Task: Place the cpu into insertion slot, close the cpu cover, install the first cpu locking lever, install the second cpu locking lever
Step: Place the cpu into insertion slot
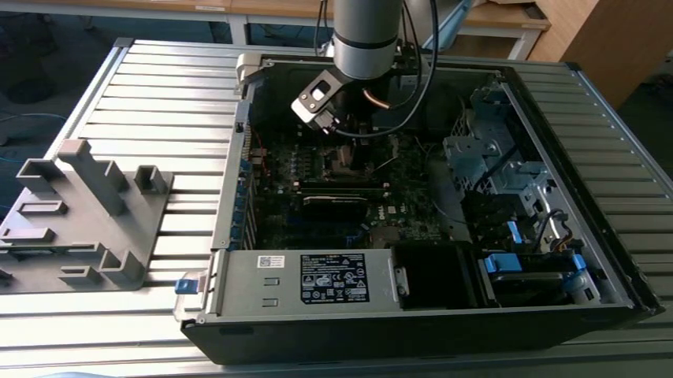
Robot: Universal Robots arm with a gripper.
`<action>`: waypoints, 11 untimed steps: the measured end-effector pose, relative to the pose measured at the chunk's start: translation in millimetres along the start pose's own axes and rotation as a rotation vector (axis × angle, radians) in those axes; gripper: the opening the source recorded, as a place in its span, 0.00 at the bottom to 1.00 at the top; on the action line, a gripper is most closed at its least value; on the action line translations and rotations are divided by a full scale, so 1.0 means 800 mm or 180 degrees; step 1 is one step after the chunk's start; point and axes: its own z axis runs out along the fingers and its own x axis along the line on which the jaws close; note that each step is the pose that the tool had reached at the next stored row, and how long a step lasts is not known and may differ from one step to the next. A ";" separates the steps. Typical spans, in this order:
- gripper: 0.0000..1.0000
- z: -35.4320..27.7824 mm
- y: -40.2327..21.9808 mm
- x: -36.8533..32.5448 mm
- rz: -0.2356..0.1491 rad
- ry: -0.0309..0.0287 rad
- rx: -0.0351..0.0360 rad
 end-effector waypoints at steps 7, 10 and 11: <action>0.54 0.0002 0.0000 0.0005 0.0000 0.0002 0.0000; 0.54 0.0003 0.0000 0.0007 0.0000 0.0002 0.0000; 0.54 0.0004 0.0000 0.0007 0.0000 0.0002 0.0000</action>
